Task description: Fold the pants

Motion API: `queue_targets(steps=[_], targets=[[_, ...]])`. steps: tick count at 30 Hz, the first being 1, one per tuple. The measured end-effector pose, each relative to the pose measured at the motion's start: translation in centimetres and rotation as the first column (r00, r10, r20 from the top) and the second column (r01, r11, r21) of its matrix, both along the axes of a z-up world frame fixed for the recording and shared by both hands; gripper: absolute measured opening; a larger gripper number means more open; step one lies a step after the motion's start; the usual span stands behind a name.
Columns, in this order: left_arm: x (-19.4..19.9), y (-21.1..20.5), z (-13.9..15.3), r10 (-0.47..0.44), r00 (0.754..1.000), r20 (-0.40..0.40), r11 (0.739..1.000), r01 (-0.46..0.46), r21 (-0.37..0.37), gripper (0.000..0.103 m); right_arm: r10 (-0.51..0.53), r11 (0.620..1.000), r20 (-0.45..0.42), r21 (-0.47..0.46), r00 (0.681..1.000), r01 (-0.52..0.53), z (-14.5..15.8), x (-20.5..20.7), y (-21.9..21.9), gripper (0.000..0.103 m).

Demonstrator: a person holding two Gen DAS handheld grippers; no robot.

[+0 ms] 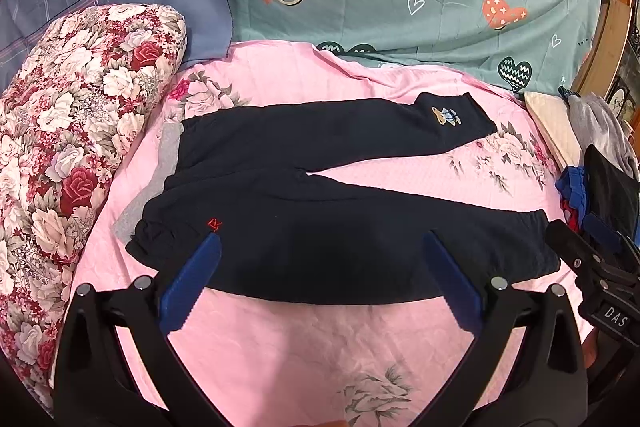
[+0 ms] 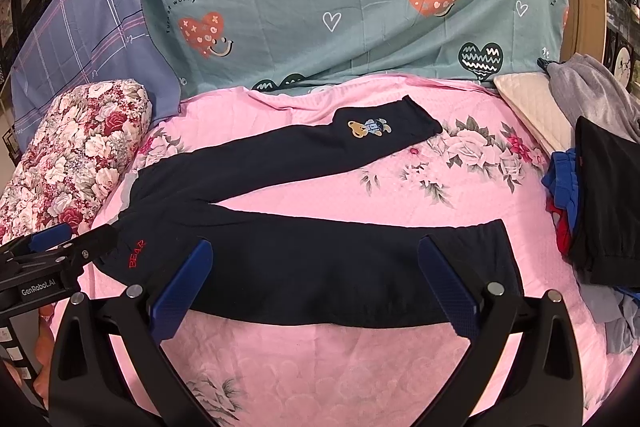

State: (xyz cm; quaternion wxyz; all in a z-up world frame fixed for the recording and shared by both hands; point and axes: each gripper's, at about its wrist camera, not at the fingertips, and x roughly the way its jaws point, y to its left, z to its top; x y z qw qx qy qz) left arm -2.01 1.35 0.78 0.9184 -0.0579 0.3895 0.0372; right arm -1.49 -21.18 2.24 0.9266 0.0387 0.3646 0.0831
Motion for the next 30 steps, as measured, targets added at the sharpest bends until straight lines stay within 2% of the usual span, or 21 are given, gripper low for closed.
queue_targets(steps=[30], targets=[[0.42, -0.04, 0.05, -0.004, 1.0, -0.008, 1.0, 0.004, 0.007, 0.101, 0.01, 1.0, -0.01, -0.002, 1.0, -0.01, -0.18, 0.8, 0.15, 0.102]])
